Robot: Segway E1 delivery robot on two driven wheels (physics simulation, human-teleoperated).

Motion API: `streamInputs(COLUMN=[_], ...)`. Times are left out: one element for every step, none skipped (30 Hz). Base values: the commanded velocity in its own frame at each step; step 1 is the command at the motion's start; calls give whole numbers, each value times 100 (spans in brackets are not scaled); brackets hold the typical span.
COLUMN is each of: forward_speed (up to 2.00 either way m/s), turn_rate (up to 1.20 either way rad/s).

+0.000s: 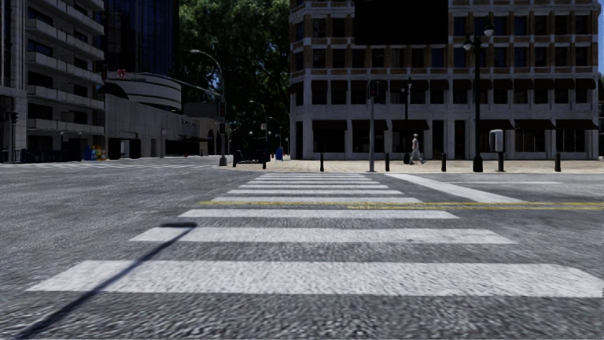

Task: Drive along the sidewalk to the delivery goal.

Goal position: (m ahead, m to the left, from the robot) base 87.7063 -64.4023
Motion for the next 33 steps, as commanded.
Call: streamInputs(forward_speed=[200, 200, 200, 200, 200, 200, 200, 200, 200, 200, 200, 200, 200, 200, 200, 200, 200, 200, 200, 200, 200, 200, 200, 200, 200, 200, 200, 200, 200, 200, 200, 200, 200], turn_rate=[0, 0, 0, 0, 0, 0, 0, 0, 0, 0, 0, 0, 0, 0, 0, 0, 0, 0, 0, 0, 0, 0, 0, 0, 0, 0, 0, 0, 0, 0, 0, 0, 0])
